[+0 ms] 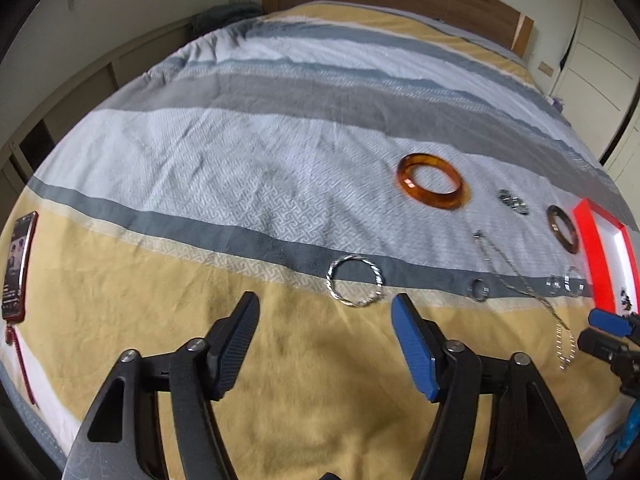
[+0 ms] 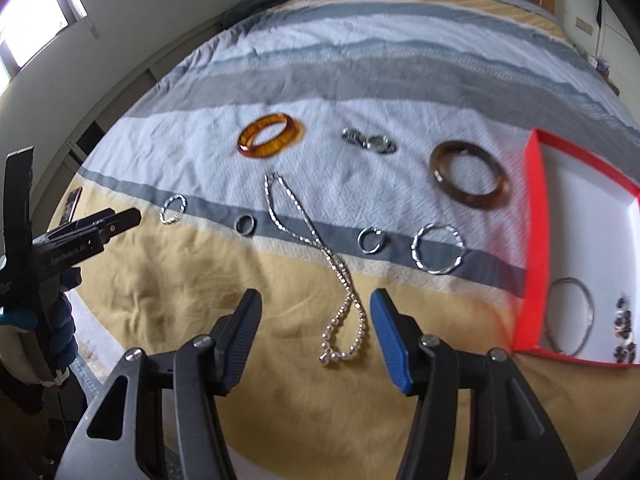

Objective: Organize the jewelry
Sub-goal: 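Grasp a twisted silver hoop bangle with the left tool while the right tool grasps the pearl-ended silver chain necklace, then carry the twisted bangle and the necklace over the red box with both tools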

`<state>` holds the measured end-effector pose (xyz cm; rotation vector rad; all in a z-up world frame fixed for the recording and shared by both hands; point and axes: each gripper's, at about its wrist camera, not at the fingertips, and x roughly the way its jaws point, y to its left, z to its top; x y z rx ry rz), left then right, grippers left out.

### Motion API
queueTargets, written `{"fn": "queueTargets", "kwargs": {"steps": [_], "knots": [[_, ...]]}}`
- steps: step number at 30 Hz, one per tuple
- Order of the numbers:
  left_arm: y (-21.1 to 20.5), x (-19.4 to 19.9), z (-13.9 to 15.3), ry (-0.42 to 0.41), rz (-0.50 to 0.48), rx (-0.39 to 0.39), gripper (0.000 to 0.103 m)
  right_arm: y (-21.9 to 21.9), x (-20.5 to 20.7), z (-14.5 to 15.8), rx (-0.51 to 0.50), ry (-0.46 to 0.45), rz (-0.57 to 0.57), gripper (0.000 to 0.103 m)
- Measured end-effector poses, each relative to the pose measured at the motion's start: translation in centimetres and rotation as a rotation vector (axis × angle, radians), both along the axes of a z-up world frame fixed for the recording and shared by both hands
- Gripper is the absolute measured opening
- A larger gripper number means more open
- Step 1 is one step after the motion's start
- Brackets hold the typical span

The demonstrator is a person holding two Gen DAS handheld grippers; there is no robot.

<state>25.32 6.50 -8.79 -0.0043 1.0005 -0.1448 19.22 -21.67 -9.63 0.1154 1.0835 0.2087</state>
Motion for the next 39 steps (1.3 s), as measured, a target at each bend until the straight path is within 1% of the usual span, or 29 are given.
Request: {"fn": "queueTargets", "kwargs": {"steps": [2, 8, 13, 18, 20, 24, 27, 28, 29, 30, 31, 32, 36, 39], "knots": [[0.1, 0.9, -0.9, 0.023, 0.004, -0.003, 0.056, 0.0, 0.3, -0.7, 0.003, 0.012, 0.003, 0.051], [-0.1, 2.7, -3.0, 0.069, 0.004, -0.006, 0.047, -0.4, 1.0, -2.6, 0.009, 0.048, -0.005, 0.046], [-0.3, 3.4, -4.0, 0.086, -0.005, 0.001, 0.044, -0.6, 1.7, -3.3, 0.008, 0.06, 0.001, 0.039], [-0.3, 3.9, -4.6, 0.107, -0.006, 0.0, 0.044, -0.5, 2.6, -4.1, 0.005, 0.069, 0.003, 0.035], [-0.5, 4.0, -4.8, 0.109, -0.005, 0.003, 0.044, -0.4, 2.9, -4.3, -0.002, 0.071, 0.006, 0.03], [-0.5, 4.1, -5.0, 0.106, -0.001, 0.003, 0.042, -0.2, 3.7, -4.9, -0.003, 0.084, 0.008, 0.017], [-0.8, 4.1, -5.0, 0.098, -0.004, 0.012, 0.036, 0.1, 4.0, -5.2, -0.008, 0.089, 0.018, 0.008], [-0.8, 4.1, -5.0, 0.094, -0.006, 0.018, 0.031, 0.2, 4.0, -5.2, -0.009, 0.089, 0.022, 0.005], [-0.9, 4.1, -4.9, 0.091, -0.009, 0.021, 0.022, 0.4, 4.0, -5.2, -0.012, 0.087, 0.026, 0.005], [-1.0, 4.0, -4.9, 0.089, -0.009, 0.025, 0.018, 0.5, 4.0, -5.1, -0.015, 0.084, 0.03, 0.005], [-1.1, 4.0, -5.0, 0.088, -0.01, 0.028, 0.011, 0.5, 3.9, -5.1, -0.012, 0.082, 0.031, 0.005], [-1.2, 4.0, -4.9, 0.086, -0.013, 0.035, 0.006, 0.6, 3.9, -5.0, -0.005, 0.08, 0.03, 0.004], [-1.3, 3.7, -4.5, 0.069, -0.015, 0.058, 0.005, 0.2, 3.6, -4.3, 0.025, 0.068, 0.026, 0.004], [-1.2, 3.5, -4.0, 0.057, -0.005, 0.06, 0.005, 0.0, 3.2, -3.6, 0.042, 0.054, 0.029, 0.004]]}}
